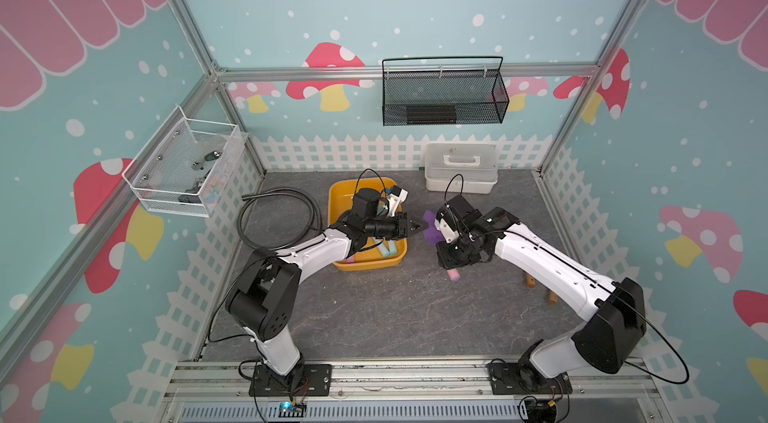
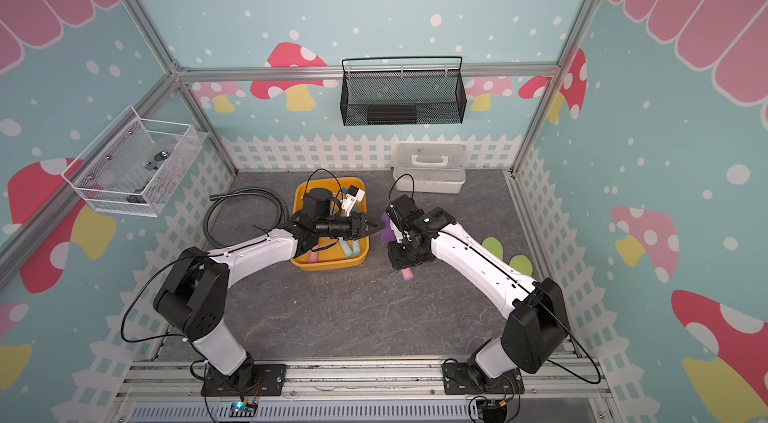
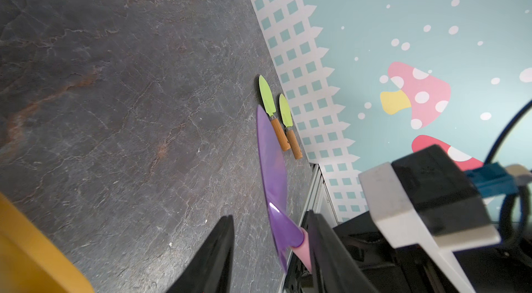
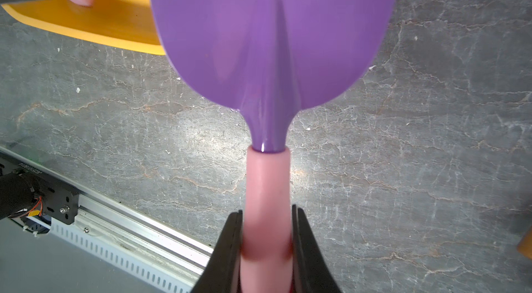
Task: Put the shovel into the storage box
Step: Pick up the shovel from the center of the board.
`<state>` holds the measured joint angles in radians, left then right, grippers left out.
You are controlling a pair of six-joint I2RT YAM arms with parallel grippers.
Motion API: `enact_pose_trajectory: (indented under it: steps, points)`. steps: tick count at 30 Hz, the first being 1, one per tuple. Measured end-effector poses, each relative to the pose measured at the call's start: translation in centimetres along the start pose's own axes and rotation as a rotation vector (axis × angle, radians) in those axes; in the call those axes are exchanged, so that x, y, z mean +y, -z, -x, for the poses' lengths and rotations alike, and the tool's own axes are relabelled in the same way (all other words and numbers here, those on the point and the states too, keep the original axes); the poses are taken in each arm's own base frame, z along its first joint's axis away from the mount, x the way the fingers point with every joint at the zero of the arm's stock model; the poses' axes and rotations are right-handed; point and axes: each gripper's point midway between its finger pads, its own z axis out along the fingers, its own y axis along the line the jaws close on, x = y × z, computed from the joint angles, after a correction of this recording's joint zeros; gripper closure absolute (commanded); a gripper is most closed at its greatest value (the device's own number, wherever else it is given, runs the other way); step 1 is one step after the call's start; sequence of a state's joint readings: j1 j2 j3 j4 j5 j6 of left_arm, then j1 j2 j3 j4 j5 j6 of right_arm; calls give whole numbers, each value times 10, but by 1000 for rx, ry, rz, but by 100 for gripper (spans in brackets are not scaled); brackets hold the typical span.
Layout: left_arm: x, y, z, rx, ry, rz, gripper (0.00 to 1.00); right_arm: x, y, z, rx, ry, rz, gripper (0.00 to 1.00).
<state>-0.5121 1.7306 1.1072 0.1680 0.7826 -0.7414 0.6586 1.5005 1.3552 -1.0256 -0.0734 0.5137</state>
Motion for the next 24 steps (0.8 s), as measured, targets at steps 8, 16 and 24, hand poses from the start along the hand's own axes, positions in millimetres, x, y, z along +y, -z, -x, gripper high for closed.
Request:
enact_pose_trajectory:
  steps: [8, 16, 24]
  points:
    - [5, -5, -1, 7, 15, -6, 83, 5, 1, 3, -1, 11, 4, 100]
    - [6, -6, 1, -1, 62, -1, 100, 7, -3, 4, 11, 24, -31, 98]
    - [5, -6, 5, -15, 65, -1, 100, 6, 1, 8, 16, 37, -72, 71]
